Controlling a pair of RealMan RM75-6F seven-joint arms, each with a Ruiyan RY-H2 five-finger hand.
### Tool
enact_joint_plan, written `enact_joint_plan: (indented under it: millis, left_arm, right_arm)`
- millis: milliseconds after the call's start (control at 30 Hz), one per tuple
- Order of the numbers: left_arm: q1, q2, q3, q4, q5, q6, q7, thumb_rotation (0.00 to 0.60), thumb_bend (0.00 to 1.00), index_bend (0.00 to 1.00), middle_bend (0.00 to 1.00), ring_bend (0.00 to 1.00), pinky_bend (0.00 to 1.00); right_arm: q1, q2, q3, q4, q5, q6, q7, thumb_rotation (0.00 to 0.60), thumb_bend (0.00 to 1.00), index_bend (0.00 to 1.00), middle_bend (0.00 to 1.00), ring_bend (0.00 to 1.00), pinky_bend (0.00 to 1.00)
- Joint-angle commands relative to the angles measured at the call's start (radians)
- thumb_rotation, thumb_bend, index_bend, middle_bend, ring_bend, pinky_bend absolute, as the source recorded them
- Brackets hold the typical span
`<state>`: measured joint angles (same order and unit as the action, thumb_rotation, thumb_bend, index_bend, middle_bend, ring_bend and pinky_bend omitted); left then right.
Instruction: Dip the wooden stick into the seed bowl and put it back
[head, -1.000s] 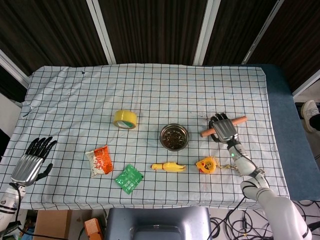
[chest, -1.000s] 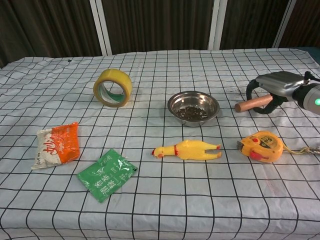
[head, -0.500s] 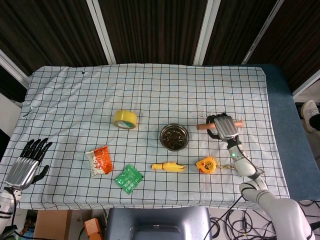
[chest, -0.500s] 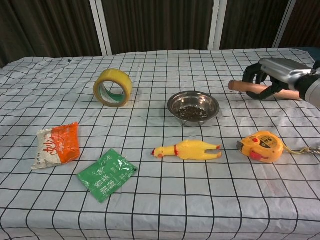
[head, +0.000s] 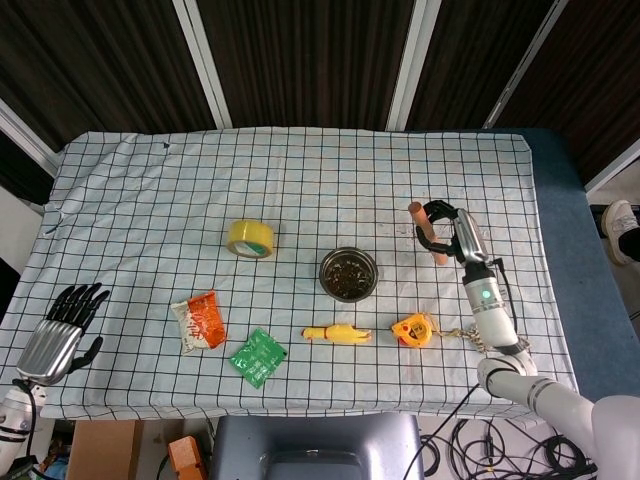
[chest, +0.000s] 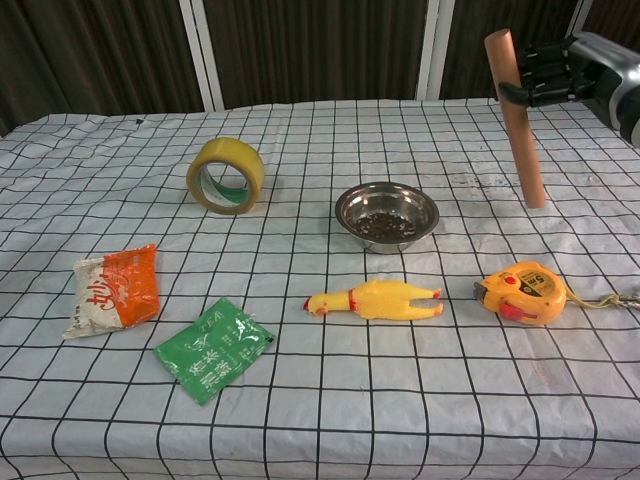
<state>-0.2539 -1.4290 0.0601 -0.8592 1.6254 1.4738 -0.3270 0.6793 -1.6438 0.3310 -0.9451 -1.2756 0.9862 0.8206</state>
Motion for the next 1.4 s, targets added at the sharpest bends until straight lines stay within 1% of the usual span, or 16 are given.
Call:
enact_joint_plan:
  millis: [33,167,267,533,667,833,1033,1167,1267,1300,1400]
  left_arm:
    - [0.0,-0.005,0.002,0.002,0.001,-0.007,0.003,0.6,0.42,0.0,0.0,0.0,0.05]
    - [0.0,-0.009,0.001,0.005,0.004,-0.006,0.011,0.6,0.42,0.0,0.0,0.0,0.05]
    - [0.001,-0.008,0.0,0.003,0.005,-0.006,0.011,0.6,0.42,0.0,0.0,0.0,0.05]
    - [-0.004,-0.02,0.002,0.005,0.004,-0.029,0.025,0.6,0.42,0.0,0.0,0.0,0.05]
    - [-0.005,-0.016,0.0,-0.006,0.004,-0.031,0.039,0.6,0.42,0.0,0.0,0.0,0.05]
    - [-0.008,-0.011,-0.001,-0.018,0.005,-0.037,0.053,0.6,0.42,0.0,0.0,0.0,0.05]
    - [-0.01,-0.01,-0.003,-0.022,0.005,-0.041,0.062,0.6,0.42,0.0,0.0,0.0,0.05]
    - [-0.01,-0.008,-0.005,-0.024,0.004,-0.041,0.066,0.6,0.42,0.0,0.0,0.0,0.05]
    - [-0.01,-0.006,-0.006,-0.026,0.004,-0.038,0.064,0.6,0.42,0.0,0.0,0.0,0.05]
    - [-0.009,-0.005,-0.005,-0.026,0.004,-0.038,0.064,0.6,0.42,0.0,0.0,0.0,0.05]
    - [-0.009,-0.006,-0.005,-0.024,0.003,-0.041,0.061,0.6,0.42,0.0,0.0,0.0,0.05]
  right_arm:
    - [-0.026,0.034,0.034,-0.051,0.039,-0.049,0.158,0.6,0.39,0.9,0.57,0.45,0.36]
    - [-0.034,0.019,0.037,-0.001,0.032,-0.072,0.285,0.6,0.39,0.9,0.57,0.45,0.36]
    - [-0.043,0.01,0.031,0.042,0.009,-0.086,0.418,0.6,0.39,0.88,0.57,0.45,0.36]
    - [-0.041,-0.057,-0.037,0.251,-0.09,-0.108,0.734,0.6,0.39,0.82,0.57,0.45,0.38]
    - [-0.039,-0.082,-0.063,0.324,-0.124,-0.096,0.858,0.6,0.39,0.81,0.57,0.45,0.39]
    - [-0.041,-0.104,-0.097,0.394,-0.151,-0.088,0.916,0.6,0.39,0.76,0.57,0.45,0.41]
    - [-0.052,-0.108,-0.123,0.428,-0.165,-0.076,0.971,0.6,0.38,0.7,0.55,0.45,0.41]
    - [-0.071,-0.103,-0.135,0.429,-0.172,-0.043,1.014,0.599,0.3,0.66,0.52,0.44,0.41]
    - [-0.066,-0.104,-0.137,0.436,-0.173,-0.04,1.037,0.557,0.26,0.6,0.5,0.43,0.41]
    - [-0.063,-0.105,-0.138,0.44,-0.173,-0.042,1.041,0.536,0.25,0.56,0.49,0.42,0.41]
    - [-0.056,-0.107,-0.142,0.444,-0.175,-0.044,1.049,0.5,0.23,0.45,0.46,0.4,0.41]
